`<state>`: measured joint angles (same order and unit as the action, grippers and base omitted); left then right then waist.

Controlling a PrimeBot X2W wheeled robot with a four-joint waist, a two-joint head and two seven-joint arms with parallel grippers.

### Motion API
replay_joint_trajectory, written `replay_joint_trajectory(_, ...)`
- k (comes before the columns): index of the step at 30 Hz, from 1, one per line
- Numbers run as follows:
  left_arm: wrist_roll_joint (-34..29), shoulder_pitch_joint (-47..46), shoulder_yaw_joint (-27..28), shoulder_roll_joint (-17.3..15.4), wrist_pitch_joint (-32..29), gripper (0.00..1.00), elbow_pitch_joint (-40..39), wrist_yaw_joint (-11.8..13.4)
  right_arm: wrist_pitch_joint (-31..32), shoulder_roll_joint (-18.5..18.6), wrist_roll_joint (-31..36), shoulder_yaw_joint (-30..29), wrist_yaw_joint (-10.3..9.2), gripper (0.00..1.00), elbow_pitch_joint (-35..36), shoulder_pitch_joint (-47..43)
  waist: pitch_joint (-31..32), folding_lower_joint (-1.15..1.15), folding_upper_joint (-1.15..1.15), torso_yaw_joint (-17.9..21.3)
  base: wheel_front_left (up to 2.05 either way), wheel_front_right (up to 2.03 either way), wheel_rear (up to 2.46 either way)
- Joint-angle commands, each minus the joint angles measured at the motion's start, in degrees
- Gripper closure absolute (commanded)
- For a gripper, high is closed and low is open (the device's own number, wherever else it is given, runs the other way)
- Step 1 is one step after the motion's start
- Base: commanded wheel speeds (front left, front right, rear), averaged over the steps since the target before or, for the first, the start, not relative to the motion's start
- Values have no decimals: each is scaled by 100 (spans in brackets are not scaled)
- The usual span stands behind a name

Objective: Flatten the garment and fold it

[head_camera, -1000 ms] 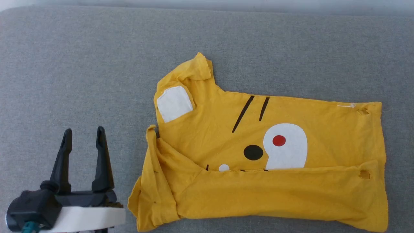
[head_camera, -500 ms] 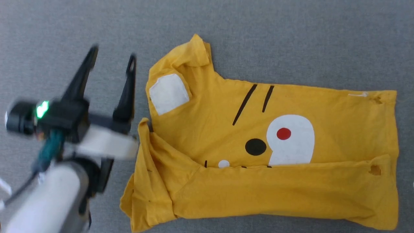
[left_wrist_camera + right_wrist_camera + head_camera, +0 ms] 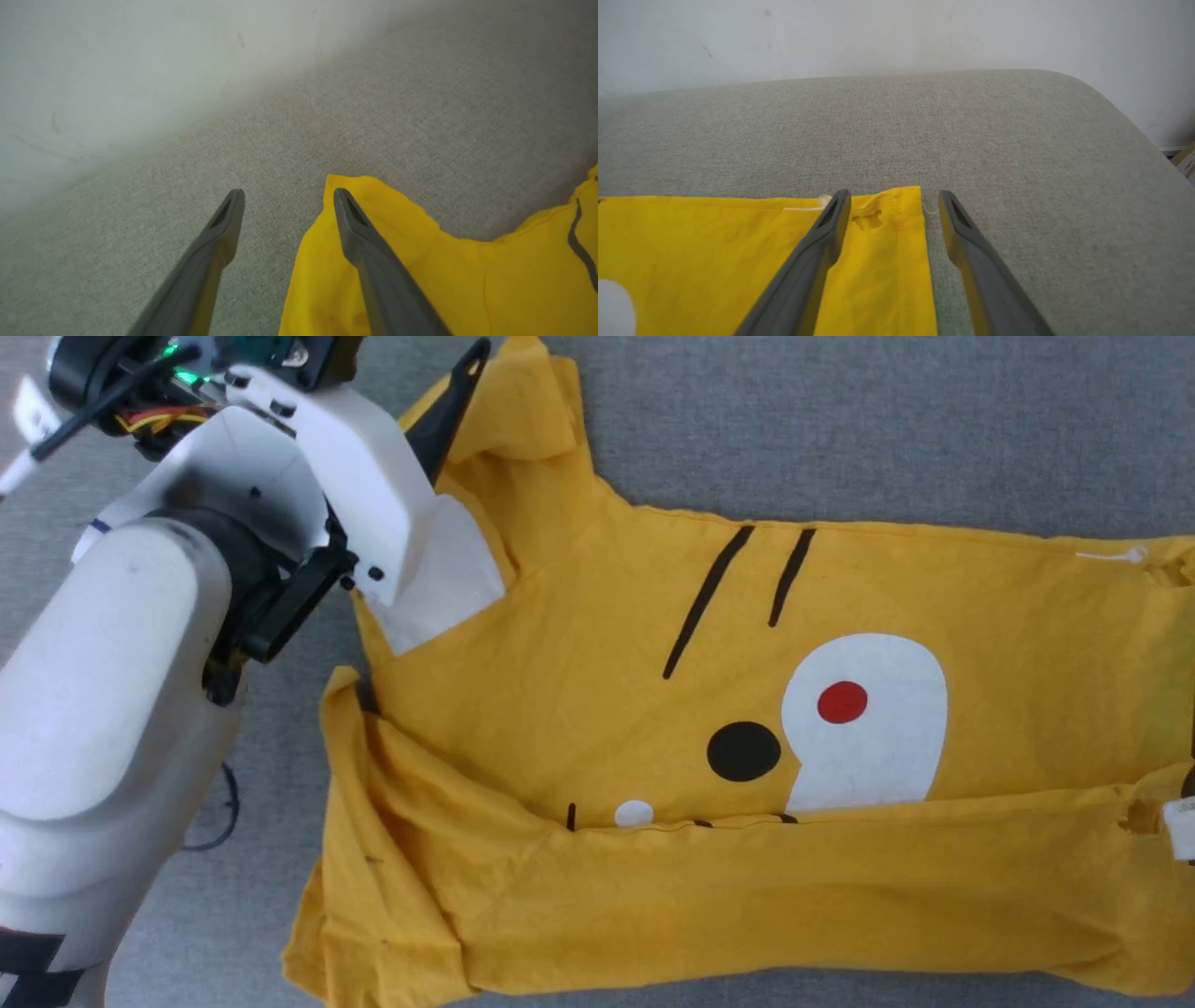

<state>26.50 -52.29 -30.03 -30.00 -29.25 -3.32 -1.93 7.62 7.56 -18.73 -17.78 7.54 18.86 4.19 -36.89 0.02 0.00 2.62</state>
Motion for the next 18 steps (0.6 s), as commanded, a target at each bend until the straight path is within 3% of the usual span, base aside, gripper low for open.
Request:
replay_joint_trajectory(1,124,-132,-20,5,-150,0,91,-60,-45,5,-37,31,-5,0,-63,93,-263,-2,0,243,0,0,0)
replay_joint_trajectory(16,566,-99,-208,-116,-1159,0,212,-105,-78,-26,-77,46,-5,0,-308,140,-417,-2,0,399,0,0,0)
replay_joint_trajectory(17,563,-87,-235,-146,-1226,24,216,-106,-72,-24,-75,40,-5,0,-312,147,-423,-2,0,400,0,0,0)
replay_joint_trajectory(18,580,-67,-251,-166,-1290,70,223,-104,-65,-23,-72,35,-5,0,-315,156,-429,-2,0,400,0,0,0)
